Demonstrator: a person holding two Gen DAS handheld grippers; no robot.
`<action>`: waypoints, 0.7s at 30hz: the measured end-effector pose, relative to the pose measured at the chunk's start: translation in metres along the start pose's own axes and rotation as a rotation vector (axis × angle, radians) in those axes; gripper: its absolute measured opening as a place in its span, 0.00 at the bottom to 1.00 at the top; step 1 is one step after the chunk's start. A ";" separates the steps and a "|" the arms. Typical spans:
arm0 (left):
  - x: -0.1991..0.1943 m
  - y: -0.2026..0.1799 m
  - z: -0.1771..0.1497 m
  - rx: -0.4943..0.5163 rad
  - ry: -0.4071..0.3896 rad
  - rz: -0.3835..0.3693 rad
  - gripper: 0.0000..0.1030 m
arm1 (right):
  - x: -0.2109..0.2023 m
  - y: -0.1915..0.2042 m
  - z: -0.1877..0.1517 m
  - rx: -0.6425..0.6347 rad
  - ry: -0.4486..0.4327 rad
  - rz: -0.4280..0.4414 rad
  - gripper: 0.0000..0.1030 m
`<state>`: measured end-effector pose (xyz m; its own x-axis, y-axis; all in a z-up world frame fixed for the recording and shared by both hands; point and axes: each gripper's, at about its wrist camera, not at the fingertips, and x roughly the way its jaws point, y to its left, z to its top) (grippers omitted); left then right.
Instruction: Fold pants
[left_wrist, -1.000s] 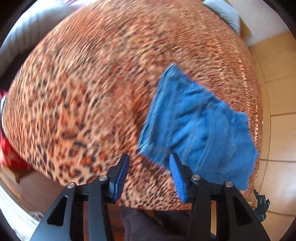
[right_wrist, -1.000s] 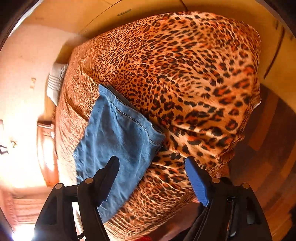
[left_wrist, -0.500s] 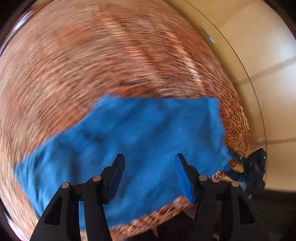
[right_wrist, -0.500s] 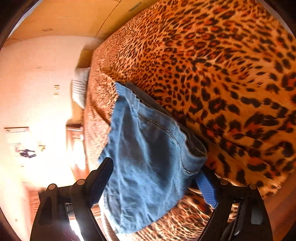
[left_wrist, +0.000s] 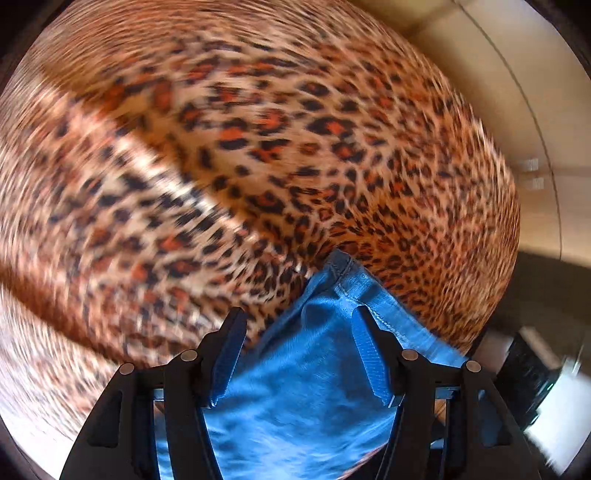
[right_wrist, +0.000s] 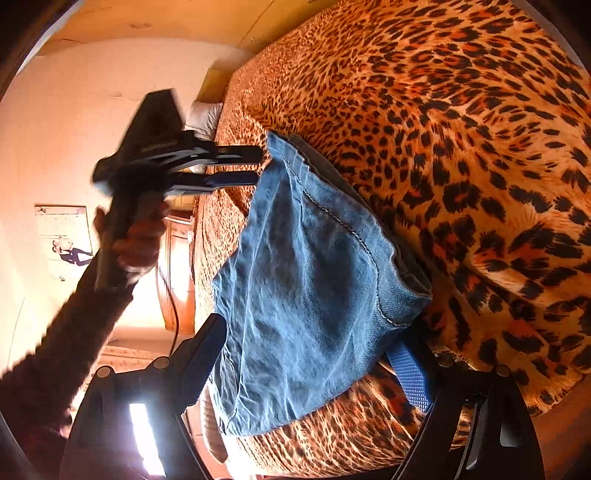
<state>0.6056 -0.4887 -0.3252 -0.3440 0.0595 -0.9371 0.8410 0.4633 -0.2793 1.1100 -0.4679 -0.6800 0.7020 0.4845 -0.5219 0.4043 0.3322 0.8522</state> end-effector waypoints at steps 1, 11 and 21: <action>0.002 0.002 0.006 0.049 0.021 0.021 0.59 | 0.000 0.000 -0.001 -0.004 -0.013 -0.001 0.84; -0.007 0.020 0.028 0.285 0.017 -0.014 0.45 | 0.001 -0.002 -0.005 0.084 -0.144 0.007 0.67; -0.061 0.086 0.030 0.262 -0.159 0.044 0.10 | -0.003 -0.040 0.006 0.281 -0.158 0.070 0.11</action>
<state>0.7110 -0.4790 -0.2986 -0.2524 -0.0745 -0.9647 0.9397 0.2189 -0.2628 1.0951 -0.4876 -0.7121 0.8072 0.3598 -0.4679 0.4820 0.0558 0.8744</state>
